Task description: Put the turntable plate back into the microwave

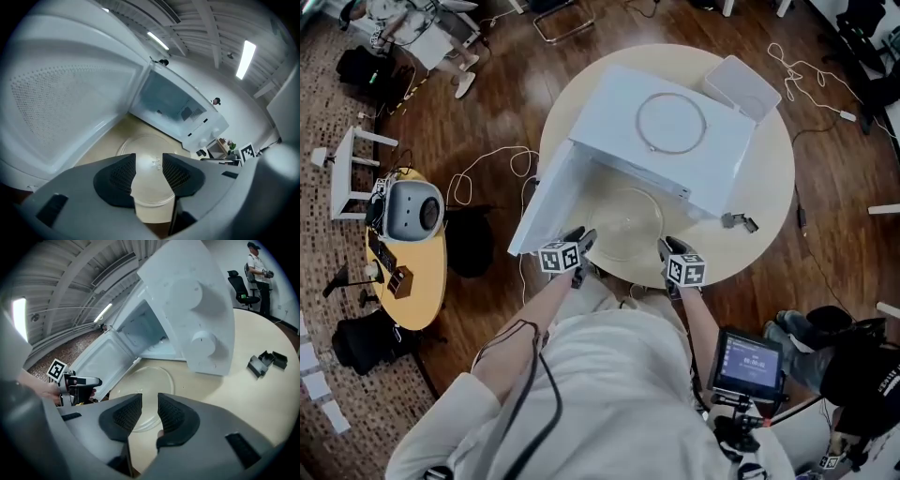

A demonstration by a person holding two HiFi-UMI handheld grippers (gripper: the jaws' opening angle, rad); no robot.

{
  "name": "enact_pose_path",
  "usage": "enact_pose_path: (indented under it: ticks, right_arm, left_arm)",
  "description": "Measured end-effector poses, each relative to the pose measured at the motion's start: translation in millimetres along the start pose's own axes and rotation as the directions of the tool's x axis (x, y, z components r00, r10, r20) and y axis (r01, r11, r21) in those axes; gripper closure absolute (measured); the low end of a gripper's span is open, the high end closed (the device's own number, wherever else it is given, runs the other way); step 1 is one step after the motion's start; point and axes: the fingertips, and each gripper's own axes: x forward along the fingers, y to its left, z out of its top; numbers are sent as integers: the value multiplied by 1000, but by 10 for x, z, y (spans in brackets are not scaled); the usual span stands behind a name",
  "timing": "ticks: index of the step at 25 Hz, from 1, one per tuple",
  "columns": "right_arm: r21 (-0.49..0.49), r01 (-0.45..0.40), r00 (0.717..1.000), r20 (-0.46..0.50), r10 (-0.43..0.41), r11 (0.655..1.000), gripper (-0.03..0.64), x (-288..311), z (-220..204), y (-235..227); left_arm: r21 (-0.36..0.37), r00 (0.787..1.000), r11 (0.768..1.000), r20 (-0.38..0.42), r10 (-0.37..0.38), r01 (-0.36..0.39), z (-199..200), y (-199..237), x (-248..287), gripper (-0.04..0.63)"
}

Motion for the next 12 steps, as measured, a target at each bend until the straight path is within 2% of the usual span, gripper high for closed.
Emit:
enact_pose_path:
  ticks: [3,7,12]
  right_arm:
    - [42,19,998,-52,-16,999,529,177,-151,-84]
    - [103,44,993,-109,-33,994,529,369,-319,-183]
    - [166,77,988,-145,-53,983,531,524,-342,-243]
  left_arm:
    - [2,998,999,-58,33,-33,-79,168,118,433]
    - [20,993,999,-113,39,-37,-143,313,247,433]
    - [45,982,998,-182,58,-51,-280,533,388,433]
